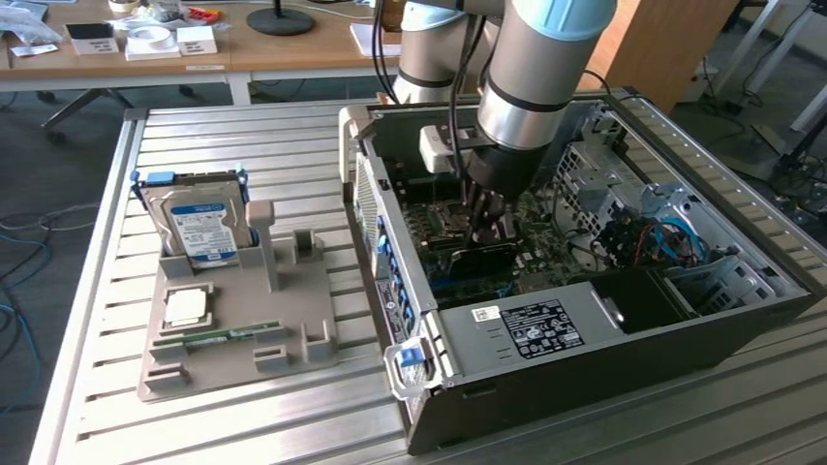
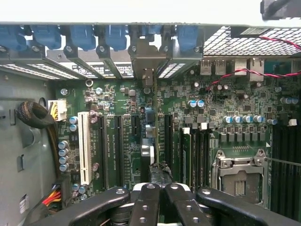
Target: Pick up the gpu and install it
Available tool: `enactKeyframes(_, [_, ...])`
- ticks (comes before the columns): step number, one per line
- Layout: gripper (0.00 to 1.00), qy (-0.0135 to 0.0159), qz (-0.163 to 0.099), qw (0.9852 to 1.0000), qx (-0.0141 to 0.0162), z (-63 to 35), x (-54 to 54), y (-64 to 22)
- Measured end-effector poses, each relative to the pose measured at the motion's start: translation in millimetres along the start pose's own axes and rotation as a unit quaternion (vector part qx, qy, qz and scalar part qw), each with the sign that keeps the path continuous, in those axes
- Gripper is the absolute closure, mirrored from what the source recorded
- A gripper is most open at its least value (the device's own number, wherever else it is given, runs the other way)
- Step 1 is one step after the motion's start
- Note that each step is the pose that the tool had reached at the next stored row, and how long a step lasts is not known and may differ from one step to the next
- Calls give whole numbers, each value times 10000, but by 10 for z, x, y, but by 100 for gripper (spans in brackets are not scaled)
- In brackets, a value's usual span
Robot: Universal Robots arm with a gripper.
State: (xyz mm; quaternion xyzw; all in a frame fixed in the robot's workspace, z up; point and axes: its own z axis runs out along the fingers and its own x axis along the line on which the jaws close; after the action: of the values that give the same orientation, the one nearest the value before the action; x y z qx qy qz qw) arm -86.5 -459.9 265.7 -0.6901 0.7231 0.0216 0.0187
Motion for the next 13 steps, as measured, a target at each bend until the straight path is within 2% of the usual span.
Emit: enactKeyframes(13, [89, -3, 0, 10000, 1, 25, 2, -1])
